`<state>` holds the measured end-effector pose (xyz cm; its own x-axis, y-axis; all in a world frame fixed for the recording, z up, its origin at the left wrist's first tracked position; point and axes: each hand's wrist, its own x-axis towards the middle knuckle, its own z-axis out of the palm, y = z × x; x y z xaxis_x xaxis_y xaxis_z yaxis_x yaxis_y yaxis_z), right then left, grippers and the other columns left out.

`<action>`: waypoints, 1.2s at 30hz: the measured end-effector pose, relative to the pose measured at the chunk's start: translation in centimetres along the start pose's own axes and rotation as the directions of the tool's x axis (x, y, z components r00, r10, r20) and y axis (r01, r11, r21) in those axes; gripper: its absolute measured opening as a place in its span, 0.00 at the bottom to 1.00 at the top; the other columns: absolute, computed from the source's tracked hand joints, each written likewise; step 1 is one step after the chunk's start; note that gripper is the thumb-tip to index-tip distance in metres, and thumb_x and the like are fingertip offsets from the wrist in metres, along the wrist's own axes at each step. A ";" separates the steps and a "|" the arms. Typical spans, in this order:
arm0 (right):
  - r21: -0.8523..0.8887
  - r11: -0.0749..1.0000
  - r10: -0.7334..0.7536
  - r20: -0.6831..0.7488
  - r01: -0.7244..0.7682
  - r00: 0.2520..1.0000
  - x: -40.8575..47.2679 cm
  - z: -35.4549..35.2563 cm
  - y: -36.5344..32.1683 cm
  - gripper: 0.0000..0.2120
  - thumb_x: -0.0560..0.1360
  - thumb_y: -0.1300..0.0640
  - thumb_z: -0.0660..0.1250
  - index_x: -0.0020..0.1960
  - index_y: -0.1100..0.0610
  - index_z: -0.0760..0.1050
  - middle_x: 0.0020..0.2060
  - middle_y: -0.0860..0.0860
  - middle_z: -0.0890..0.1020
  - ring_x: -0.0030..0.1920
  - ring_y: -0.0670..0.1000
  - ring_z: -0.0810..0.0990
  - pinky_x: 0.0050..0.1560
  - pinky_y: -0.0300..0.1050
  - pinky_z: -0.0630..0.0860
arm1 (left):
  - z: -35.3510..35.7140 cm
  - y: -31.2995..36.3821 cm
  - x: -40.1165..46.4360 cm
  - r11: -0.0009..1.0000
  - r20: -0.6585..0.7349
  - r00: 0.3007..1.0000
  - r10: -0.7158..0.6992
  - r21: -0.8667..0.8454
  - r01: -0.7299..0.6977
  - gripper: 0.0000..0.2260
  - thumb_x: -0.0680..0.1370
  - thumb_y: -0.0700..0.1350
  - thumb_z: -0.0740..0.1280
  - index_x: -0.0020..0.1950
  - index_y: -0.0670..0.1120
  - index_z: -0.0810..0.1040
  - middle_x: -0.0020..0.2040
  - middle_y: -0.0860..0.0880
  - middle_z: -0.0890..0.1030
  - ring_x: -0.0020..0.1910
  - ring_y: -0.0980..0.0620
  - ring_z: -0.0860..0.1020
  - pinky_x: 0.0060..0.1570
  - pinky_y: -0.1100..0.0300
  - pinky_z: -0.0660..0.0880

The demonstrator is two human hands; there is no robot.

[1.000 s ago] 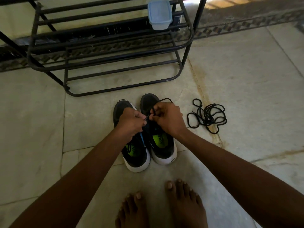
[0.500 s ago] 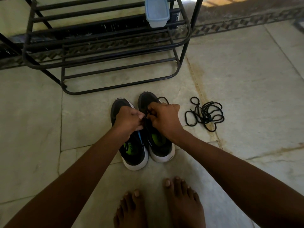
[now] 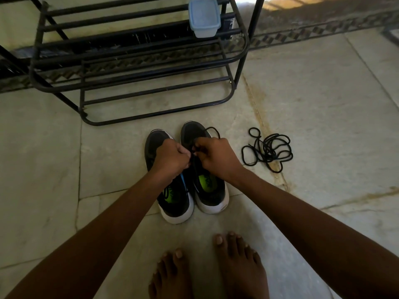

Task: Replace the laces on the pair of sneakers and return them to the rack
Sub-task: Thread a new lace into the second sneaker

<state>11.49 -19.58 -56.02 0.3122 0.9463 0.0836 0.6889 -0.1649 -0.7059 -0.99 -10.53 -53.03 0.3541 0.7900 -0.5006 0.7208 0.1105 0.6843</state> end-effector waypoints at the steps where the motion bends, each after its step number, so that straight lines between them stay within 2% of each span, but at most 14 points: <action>1: 0.013 1.000 0.000 -0.004 0.001 1.000 -0.3 0.1 -0.1 0.13 0.72 0.63 0.70 0.57 0.59 0.81 0.46 0.56 0.85 0.44 0.56 0.83 0.47 0.49 0.81 | 0.0 0.1 -0.1 1.000 0.007 1.000 0.012 0.019 -0.012 0.08 0.78 0.36 0.69 0.40 0.43 0.84 0.39 0.44 0.85 0.41 0.48 0.85 0.51 0.46 0.84; 5: 0.117 0.993 0.032 -0.114 -0.019 0.993 -2.4 0.9 -0.1 0.26 0.68 0.64 0.71 0.66 0.60 0.74 0.56 0.56 0.74 0.54 0.54 0.77 0.55 0.43 0.77 | 0.1 0.4 -0.6 0.993 -0.017 0.996 0.083 0.092 -0.081 0.14 0.79 0.36 0.67 0.36 0.49 0.80 0.36 0.46 0.84 0.40 0.48 0.85 0.52 0.49 0.83; 12: 0.158 0.972 0.200 -0.181 -0.172 0.963 -3.5 1.4 1.3 0.20 0.66 0.68 0.72 0.56 0.58 0.74 0.51 0.51 0.73 0.48 0.47 0.74 0.47 0.33 0.74 | -0.8 0.9 0.1 0.982 -0.148 0.972 0.185 0.074 -0.176 0.09 0.81 0.39 0.63 0.46 0.44 0.83 0.45 0.48 0.86 0.43 0.51 0.84 0.52 0.51 0.83; 14: 0.182 0.969 0.200 -0.184 -0.167 0.962 -3.6 1.5 1.3 0.21 0.66 0.69 0.72 0.56 0.58 0.73 0.50 0.50 0.74 0.49 0.48 0.74 0.47 0.33 0.72 | -1.4 1.4 0.2 0.971 -0.222 0.960 0.169 -0.131 -0.202 0.06 0.82 0.41 0.60 0.51 0.47 0.76 0.43 0.51 0.87 0.44 0.48 0.85 0.51 0.48 0.83; 17: 0.232 0.959 0.211 -0.189 -0.166 0.959 -3.7 1.7 1.2 0.22 0.67 0.69 0.72 0.58 0.56 0.71 0.50 0.51 0.75 0.49 0.50 0.75 0.48 0.42 0.76 | -2.6 1.9 0.3 0.801 -0.180 0.973 0.147 -0.555 -0.224 0.05 0.86 0.39 0.57 0.52 0.47 0.68 0.36 0.49 0.80 0.36 0.47 0.81 0.42 0.50 0.82; 18: 0.240 0.956 0.215 -0.189 -0.167 0.958 -3.6 1.8 1.0 0.22 0.67 0.68 0.72 0.58 0.55 0.71 0.49 0.50 0.75 0.49 0.51 0.75 0.48 0.45 0.77 | -3.4 2.0 0.4 0.794 -0.201 0.947 0.253 -0.516 -0.321 0.04 0.86 0.39 0.57 0.53 0.47 0.68 0.36 0.49 0.76 0.34 0.51 0.77 0.37 0.53 0.78; 20: 0.248 0.952 0.227 -0.184 -0.178 0.956 -3.7 1.8 1.1 0.22 0.67 0.68 0.71 0.57 0.54 0.70 0.49 0.50 0.75 0.49 0.51 0.75 0.48 0.47 0.78 | -5.2 1.7 1.1 0.802 -0.099 0.797 0.595 0.017 -0.597 0.01 0.85 0.41 0.60 0.56 0.47 0.69 0.41 0.50 0.74 0.39 0.54 0.74 0.38 0.55 0.74; 22: 0.251 0.950 0.234 -0.181 -0.185 0.955 -3.6 1.8 1.1 0.22 0.68 0.68 0.71 0.57 0.54 0.70 0.49 0.50 0.75 0.49 0.51 0.76 0.48 0.47 0.78 | -6.6 1.5 2.0 0.496 0.238 0.722 0.650 0.588 -0.639 0.09 0.81 0.50 0.67 0.60 0.50 0.74 0.48 0.52 0.76 0.50 0.52 0.73 0.45 0.54 0.72; 24: 0.245 0.951 0.235 -0.180 -0.188 0.955 -3.6 1.7 1.1 0.21 0.67 0.68 0.71 0.56 0.54 0.69 0.49 0.50 0.75 0.48 0.51 0.75 0.47 0.47 0.78 | -7.4 1.4 2.7 0.200 0.379 0.750 0.542 0.808 -0.554 0.12 0.78 0.55 0.70 0.59 0.52 0.81 0.50 0.52 0.77 0.54 0.49 0.70 0.48 0.53 0.67; 25: 0.243 0.951 0.236 -0.178 -0.190 0.955 -3.5 1.7 1.1 0.21 0.67 0.69 0.71 0.56 0.54 0.70 0.48 0.50 0.75 0.48 0.50 0.75 0.47 0.47 0.78 | -7.5 1.4 2.9 0.183 0.388 0.743 0.545 0.810 -0.558 0.11 0.78 0.56 0.70 0.57 0.53 0.84 0.49 0.52 0.76 0.54 0.49 0.70 0.49 0.53 0.65; 27: 0.236 0.953 0.236 -0.181 -0.191 0.955 -3.5 1.7 1.2 0.21 0.67 0.69 0.71 0.55 0.55 0.70 0.48 0.50 0.75 0.48 0.49 0.75 0.46 0.45 0.77 | -7.8 1.4 2.6 0.499 0.241 0.723 0.648 0.582 -0.641 0.11 0.79 0.57 0.68 0.48 0.52 0.86 0.46 0.51 0.74 0.51 0.50 0.69 0.49 0.53 0.64; 29: 0.230 0.954 0.237 -0.186 -0.192 0.953 -3.4 1.6 1.3 0.20 0.67 0.69 0.71 0.55 0.55 0.70 0.48 0.50 0.75 0.48 0.48 0.75 0.46 0.40 0.76 | -7.3 1.7 2.3 0.753 0.039 0.756 0.653 0.077 -0.654 0.13 0.83 0.51 0.65 0.42 0.50 0.82 0.43 0.50 0.75 0.46 0.53 0.72 0.49 0.55 0.68; 34: 0.220 0.954 0.246 -0.183 -0.205 0.952 -3.4 1.7 1.0 0.20 0.68 0.70 0.70 0.55 0.56 0.71 0.48 0.51 0.75 0.47 0.47 0.74 0.45 0.30 0.70 | -6.3 3.5 -0.1 0.729 -0.011 0.836 0.548 -0.485 -0.484 0.18 0.87 0.48 0.54 0.40 0.47 0.72 0.41 0.47 0.80 0.42 0.50 0.78 0.45 0.54 0.75; 36: 0.226 0.953 0.243 -0.181 -0.200 0.953 -3.4 1.7 1.0 0.20 0.68 0.69 0.70 0.56 0.56 0.71 0.48 0.51 0.75 0.47 0.49 0.74 0.46 0.36 0.73 | -6.5 4.1 -0.7 0.722 -0.039 0.877 0.478 -0.552 -0.418 0.18 0.88 0.50 0.53 0.40 0.46 0.69 0.31 0.50 0.73 0.29 0.51 0.71 0.33 0.55 0.70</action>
<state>10.03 -22.44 -58.25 0.5833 0.8115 0.0357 0.4467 -0.2838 -0.8485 -2.18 -6.66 -46.44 0.6324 0.7693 -0.0914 0.0434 0.0826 0.9956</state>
